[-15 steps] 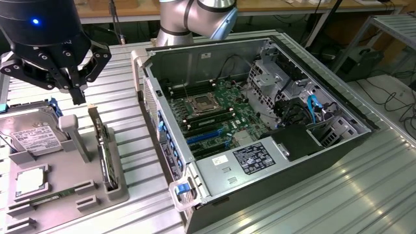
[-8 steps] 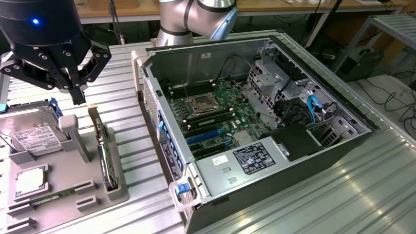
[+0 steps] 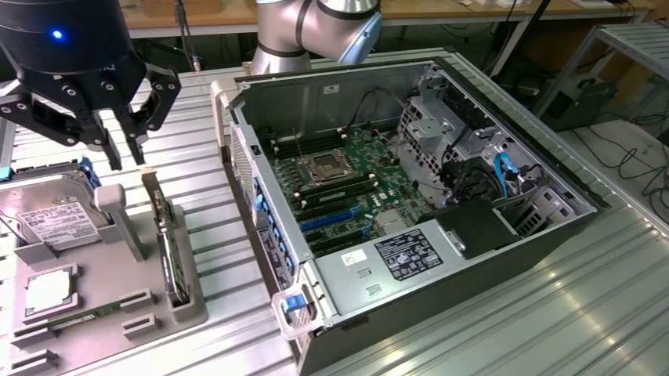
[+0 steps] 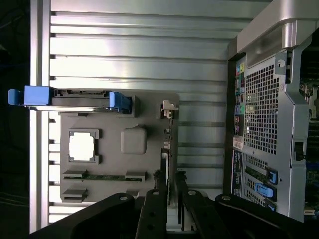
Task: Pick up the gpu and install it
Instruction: 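Pick up the gpu and move the gpu toward the slot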
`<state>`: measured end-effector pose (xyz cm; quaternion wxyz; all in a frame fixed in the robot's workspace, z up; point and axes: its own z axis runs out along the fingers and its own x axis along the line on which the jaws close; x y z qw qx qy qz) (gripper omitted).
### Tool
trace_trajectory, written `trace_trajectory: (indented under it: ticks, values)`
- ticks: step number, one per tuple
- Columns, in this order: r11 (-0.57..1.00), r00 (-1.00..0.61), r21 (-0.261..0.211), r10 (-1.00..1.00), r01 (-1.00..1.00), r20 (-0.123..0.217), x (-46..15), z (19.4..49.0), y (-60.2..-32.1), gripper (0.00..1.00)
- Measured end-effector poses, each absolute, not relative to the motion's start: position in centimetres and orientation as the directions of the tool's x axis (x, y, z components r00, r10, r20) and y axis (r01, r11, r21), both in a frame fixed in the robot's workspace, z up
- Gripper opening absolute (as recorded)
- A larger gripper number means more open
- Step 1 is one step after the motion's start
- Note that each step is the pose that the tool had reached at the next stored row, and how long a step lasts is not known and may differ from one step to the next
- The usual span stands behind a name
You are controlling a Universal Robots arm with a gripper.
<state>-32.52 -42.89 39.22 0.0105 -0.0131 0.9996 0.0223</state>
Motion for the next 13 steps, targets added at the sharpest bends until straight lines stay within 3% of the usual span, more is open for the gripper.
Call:
trace_trajectory:
  ticks: [1, 3, 4, 6, 8, 13]
  values:
    - [0.999, -0.999, 0.044, -0.026, -0.027, -0.022, -32.52, 39.22, -42.89, 0.3]
    - [0.999, -0.999, 0.044, -0.026, -0.027, -0.022, -32.52, 39.22, -42.89, 0.3]
    - [0.999, -0.999, 0.044, -0.026, -0.027, -0.022, -32.52, 39.22, -42.89, 0.42]
    - [0.999, -0.999, 0.044, -0.026, -0.027, -0.022, -32.52, 39.22, -42.89, 0.54]
    - [0.999, -0.999, 0.044, -0.026, -0.027, -0.022, -32.52, 39.08, -42.89, 0.72]
    - [0.999, -0.999, 0.043, -0.031, -0.032, -0.021, -32.52, 38.45, -42.9, 0.72]
